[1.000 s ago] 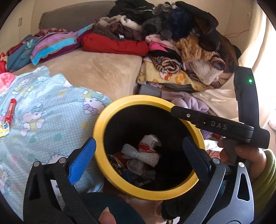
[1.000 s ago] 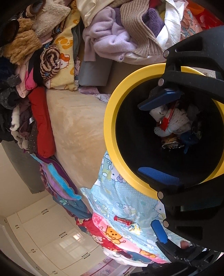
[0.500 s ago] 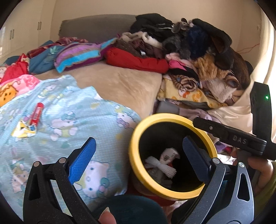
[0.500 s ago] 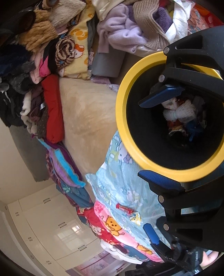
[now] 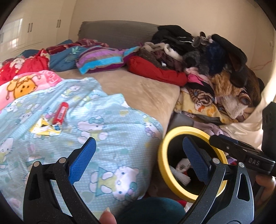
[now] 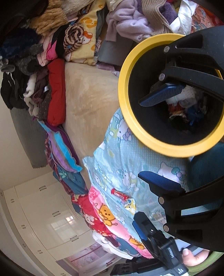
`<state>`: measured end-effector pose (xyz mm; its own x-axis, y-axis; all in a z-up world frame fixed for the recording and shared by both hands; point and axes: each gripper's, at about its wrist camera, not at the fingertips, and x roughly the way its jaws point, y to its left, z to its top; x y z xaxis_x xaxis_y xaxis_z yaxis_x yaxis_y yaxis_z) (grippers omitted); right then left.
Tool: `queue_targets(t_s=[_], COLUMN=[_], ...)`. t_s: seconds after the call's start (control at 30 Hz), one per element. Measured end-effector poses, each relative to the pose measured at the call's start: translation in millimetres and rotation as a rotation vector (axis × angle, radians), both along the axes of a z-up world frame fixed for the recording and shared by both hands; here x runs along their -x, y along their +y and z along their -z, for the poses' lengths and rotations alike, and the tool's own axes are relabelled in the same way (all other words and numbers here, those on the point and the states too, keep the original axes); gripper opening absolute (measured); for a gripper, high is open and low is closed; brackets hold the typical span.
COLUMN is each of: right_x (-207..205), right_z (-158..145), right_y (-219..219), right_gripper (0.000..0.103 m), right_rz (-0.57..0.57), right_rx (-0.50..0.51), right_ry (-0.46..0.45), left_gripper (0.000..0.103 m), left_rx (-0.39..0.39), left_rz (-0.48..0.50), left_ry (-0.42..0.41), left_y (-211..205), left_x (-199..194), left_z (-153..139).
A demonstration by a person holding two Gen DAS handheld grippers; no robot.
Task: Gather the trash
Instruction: 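Move both tools back toward the red tube candy and yellow wrapper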
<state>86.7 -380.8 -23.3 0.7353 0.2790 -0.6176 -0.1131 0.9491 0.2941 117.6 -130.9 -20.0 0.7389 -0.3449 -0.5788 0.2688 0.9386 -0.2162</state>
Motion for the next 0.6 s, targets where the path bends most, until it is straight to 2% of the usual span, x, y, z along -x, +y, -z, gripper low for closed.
queue_targets(t_s=[0.33, 0.6], right_x=[-17, -49], right_z=[-4, -6], right_y=[46, 98], right_gripper=[0.075, 0.075], right_rz=[-0.075, -0.156], right_rx=[0.022, 0.056], right_ry=[0.004, 0.0], left_gripper=[0.093, 0.093], left_rx=[0.037, 0.074], left_rz=[-0.134, -0.297], left_ry=[0.01, 0.034], left_y=[57, 126], left_x=[-13, -27], left_z=[4, 18])
